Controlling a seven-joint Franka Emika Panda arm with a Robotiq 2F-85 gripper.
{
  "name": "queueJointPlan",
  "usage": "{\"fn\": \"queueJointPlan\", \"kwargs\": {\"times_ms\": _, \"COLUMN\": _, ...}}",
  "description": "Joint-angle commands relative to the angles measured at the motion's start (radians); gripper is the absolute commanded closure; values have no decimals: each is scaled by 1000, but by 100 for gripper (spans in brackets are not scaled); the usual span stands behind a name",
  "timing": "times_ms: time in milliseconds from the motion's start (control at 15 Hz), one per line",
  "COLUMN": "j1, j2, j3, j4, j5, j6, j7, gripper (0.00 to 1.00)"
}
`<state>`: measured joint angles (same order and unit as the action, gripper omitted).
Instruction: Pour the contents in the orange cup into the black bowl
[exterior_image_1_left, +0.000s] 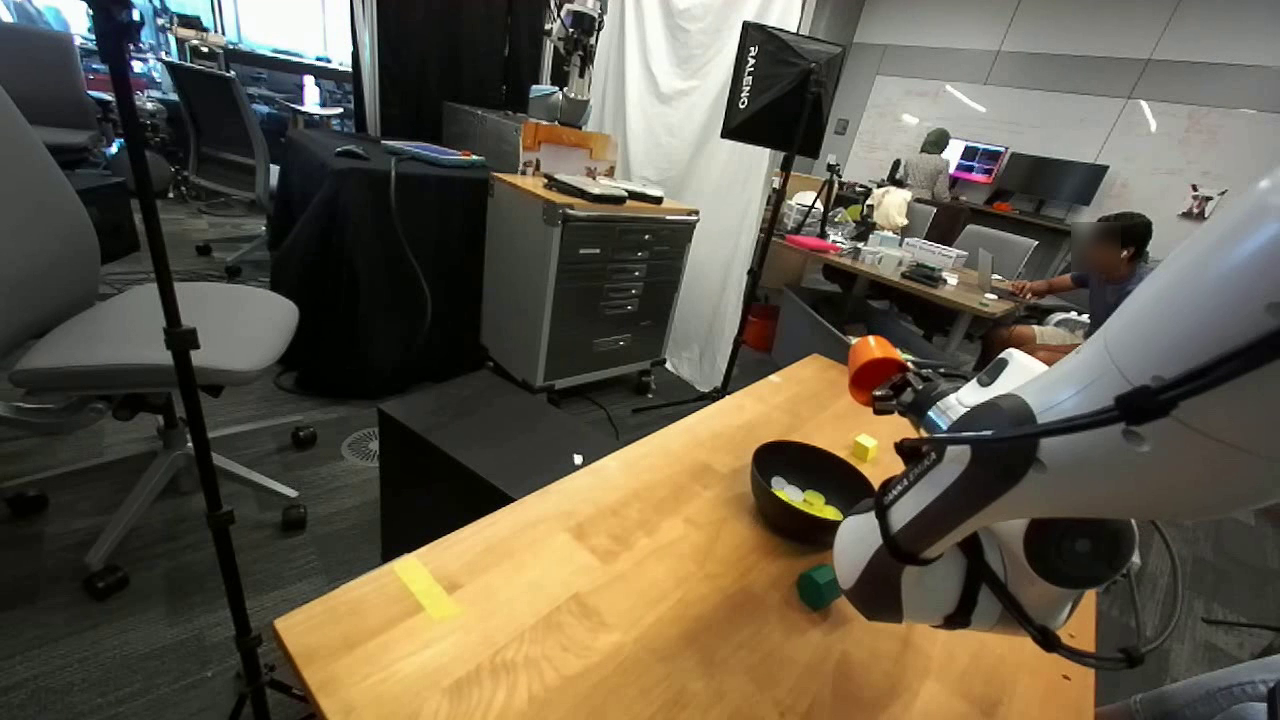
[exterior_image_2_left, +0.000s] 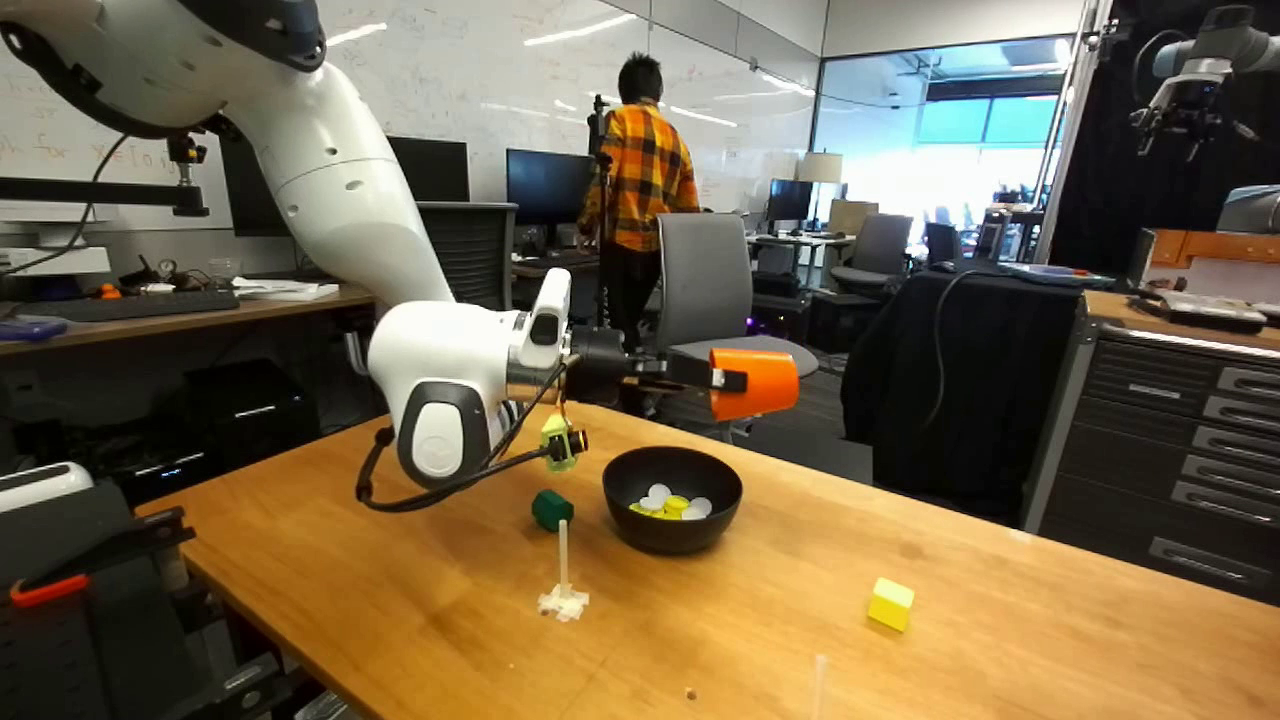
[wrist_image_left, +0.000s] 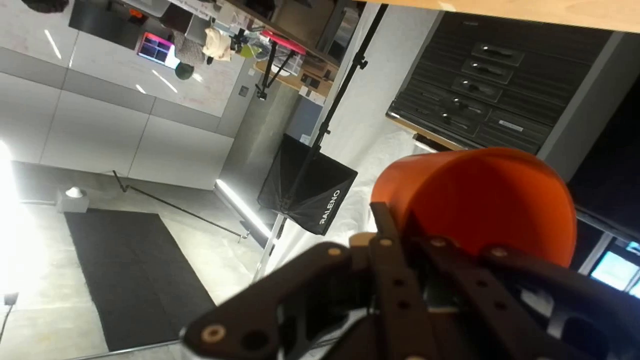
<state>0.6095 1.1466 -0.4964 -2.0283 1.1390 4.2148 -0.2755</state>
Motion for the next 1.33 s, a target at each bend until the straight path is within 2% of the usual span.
{"fn": "queueJointPlan", "kwargs": {"times_ms": 0, "j1": -79, "j2": -58, "j3": 82, "j4": 21, "j5": 5, "j6": 30, "j7": -39, "gripper": 95}}
{"fn": "queueJointPlan", "kwargs": {"times_ms": 267, "j1": -165, "j2": -96, "j3": 181, "j4": 30, "j5": 1, "j6": 30, "j7": -35, "gripper": 95}}
{"fn": "queueJointPlan", "kwargs": {"times_ms": 467, "j1": -251, "j2": -125, "j3": 281, "j4": 37, "j5": -12, "j6": 30, "j7": -10, "gripper": 95}}
{"fn": "queueJointPlan", "kwargs": {"times_ms": 533, "j1": -301, "j2": -106, "j3": 287, "j4": 94, "j5": -34, "j6": -10, "j7": -12, "gripper": 95}}
{"fn": "queueJointPlan", "kwargs": {"times_ms": 933, "j1": -426, "j2": -245, "j3": 359, "j4": 43, "j5": -143, "j6": -60, "j7": 73, "gripper": 95}}
{"fn": "queueJointPlan", "kwargs": {"times_ms": 1267, "j1": -495, "j2": -355, "j3": 404, "j4": -23, "j5": -229, "j6": -119, "j7": 155, "gripper": 95}}
